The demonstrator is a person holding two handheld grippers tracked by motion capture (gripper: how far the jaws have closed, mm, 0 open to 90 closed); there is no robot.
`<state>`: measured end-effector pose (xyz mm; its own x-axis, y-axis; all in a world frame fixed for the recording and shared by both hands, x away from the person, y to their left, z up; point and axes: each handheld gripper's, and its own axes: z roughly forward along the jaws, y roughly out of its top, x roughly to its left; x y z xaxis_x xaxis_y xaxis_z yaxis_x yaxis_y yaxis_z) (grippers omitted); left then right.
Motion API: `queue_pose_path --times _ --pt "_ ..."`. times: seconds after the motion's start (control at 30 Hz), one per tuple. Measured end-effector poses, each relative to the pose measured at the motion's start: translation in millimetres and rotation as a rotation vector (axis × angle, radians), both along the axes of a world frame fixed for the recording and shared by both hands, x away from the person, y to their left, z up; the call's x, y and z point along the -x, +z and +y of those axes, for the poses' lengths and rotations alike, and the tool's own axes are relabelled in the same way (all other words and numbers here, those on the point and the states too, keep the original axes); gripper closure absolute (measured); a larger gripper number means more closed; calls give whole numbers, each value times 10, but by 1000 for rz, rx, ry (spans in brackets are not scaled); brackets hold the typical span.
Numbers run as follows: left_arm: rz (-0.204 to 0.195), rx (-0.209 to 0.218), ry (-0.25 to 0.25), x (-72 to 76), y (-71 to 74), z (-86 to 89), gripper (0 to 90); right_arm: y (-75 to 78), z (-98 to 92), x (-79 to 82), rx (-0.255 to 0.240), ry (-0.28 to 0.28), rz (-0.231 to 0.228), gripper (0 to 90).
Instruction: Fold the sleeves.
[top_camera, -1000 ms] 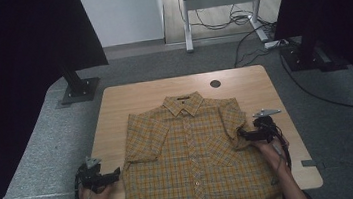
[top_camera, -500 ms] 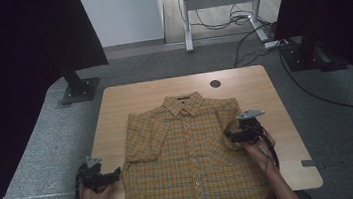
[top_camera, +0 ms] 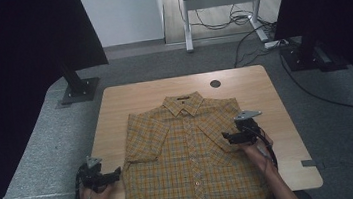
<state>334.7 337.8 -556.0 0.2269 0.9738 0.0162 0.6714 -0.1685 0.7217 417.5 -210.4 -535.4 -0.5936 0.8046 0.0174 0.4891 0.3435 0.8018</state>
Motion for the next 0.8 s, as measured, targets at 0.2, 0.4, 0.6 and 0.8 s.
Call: queue_pose_path --times 0.2,0.4,0.6,0.8 --pt "-1 1 -3 3 -1 0 1 37 -251 101 -7 -9 39 188" --pt "-1 1 -3 4 -1 0 0 -29 -478 294 -1 -45 57 186" --pt "-1 1 -4 5 -1 0 0 -91 -635 436 13 -73 52 187" --pt "-1 1 -5 7 -1 -1 0 -158 -814 507 94 -176 57 212"
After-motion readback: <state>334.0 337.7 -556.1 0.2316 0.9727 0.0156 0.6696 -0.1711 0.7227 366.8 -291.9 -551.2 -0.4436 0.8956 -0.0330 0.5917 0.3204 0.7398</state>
